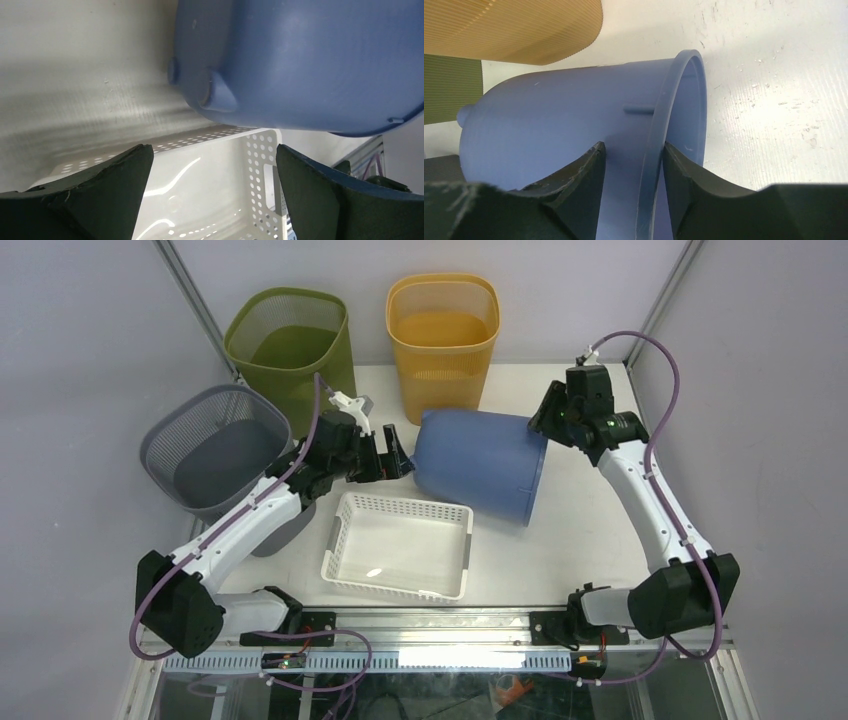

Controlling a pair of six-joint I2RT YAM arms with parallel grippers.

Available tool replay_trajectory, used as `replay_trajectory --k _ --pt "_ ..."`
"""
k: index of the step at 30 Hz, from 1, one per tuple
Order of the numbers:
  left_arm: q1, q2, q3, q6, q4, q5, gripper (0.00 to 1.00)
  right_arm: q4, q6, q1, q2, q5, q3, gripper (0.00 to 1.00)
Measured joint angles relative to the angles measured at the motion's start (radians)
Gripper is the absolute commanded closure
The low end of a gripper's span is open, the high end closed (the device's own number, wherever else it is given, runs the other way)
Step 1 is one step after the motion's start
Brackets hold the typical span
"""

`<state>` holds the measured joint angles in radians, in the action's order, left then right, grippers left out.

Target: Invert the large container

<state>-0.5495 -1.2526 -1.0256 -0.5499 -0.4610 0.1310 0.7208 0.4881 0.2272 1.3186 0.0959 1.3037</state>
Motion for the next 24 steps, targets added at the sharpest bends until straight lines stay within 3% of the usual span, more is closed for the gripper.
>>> replay_trajectory --k 9,19,24 --pt "0.003 0.024 -0.005 -0.016 0.01 -0.04 0.01 0.065 -0.026 0.009 0.013 0.043 0.045 0.53" --pt "0.093 -0.065 -0.005 -0.047 0.08 0.14 0.01 0.185 -0.035 0.034 -0.018 0.079 0.073 0.52" --pt "0.095 -0.099 0.011 -0.058 0.137 0.223 0.01 0.254 -0.027 0.048 -0.072 0.065 0.07 0.36"
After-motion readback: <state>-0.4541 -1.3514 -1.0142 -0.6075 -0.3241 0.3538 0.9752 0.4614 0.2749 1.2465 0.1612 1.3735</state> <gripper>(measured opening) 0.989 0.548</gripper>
